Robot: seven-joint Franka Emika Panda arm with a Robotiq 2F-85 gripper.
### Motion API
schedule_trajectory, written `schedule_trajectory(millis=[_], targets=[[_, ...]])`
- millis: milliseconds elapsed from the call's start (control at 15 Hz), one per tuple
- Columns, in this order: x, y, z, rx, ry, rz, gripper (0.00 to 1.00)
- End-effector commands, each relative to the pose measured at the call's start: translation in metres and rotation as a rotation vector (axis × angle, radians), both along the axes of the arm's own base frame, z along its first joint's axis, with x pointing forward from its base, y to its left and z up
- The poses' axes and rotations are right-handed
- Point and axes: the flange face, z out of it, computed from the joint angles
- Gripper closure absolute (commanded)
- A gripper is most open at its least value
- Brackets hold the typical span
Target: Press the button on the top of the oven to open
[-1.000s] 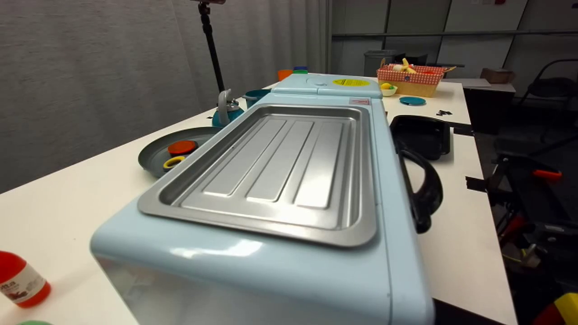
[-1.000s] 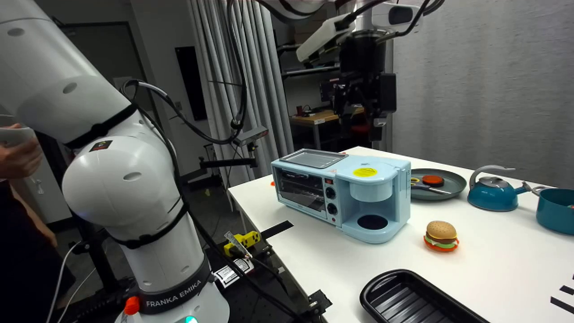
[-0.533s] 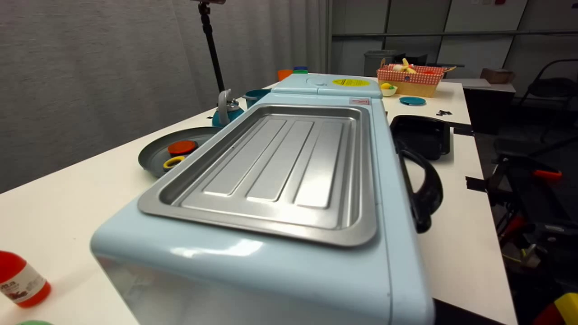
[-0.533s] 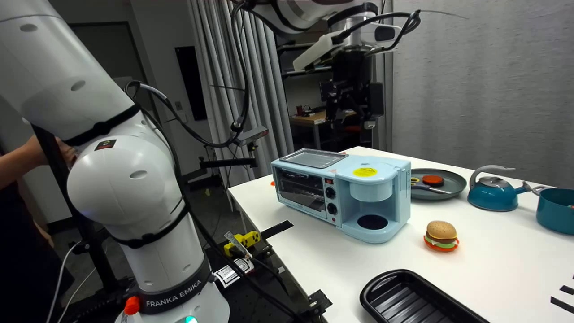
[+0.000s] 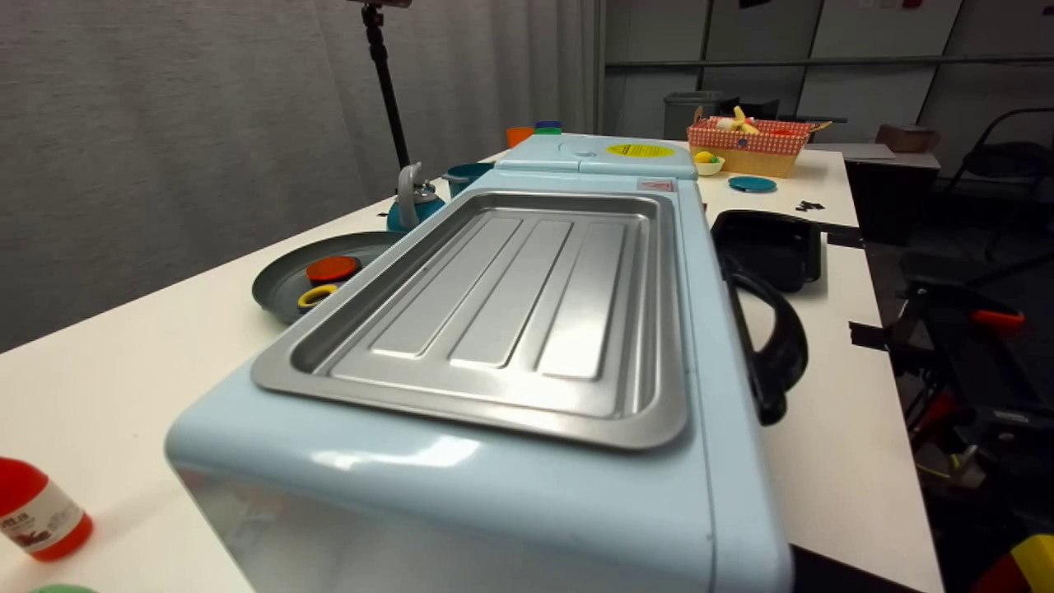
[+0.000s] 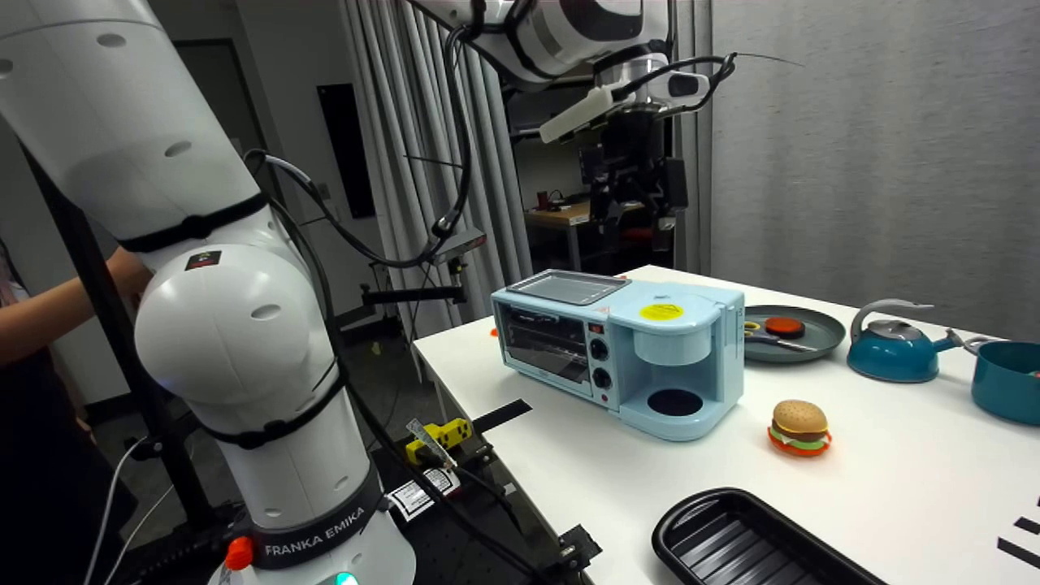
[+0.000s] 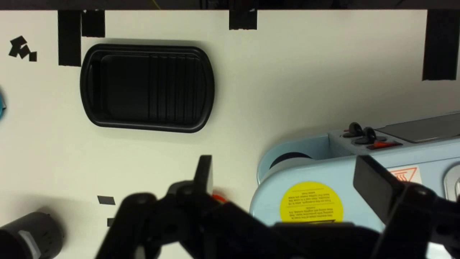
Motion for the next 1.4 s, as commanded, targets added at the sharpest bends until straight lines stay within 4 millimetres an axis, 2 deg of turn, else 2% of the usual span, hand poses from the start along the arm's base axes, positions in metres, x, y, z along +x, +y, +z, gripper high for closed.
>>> schedule_trajectory(millis=[0,200,800,867,1000,1067,1333], targets=[[0.029,0.023,-0.002,0.022,-0.017,0.026,0.00],[0.047,0.039,-0.006,0.039,-0.029,0.054,0.00],[0.082,0.048,-0.032,0.092,-0.055,0.077,0.00],[0.083,0.050,-0.035,0.097,-0.056,0.078,0.03],[0.086,0.057,-0.039,0.103,-0.051,0.077,0.28],[0.086,0.060,-0.041,0.104,-0.050,0.079,0.30],[0.088,0.072,-0.049,0.103,-0.044,0.090,0.60]])
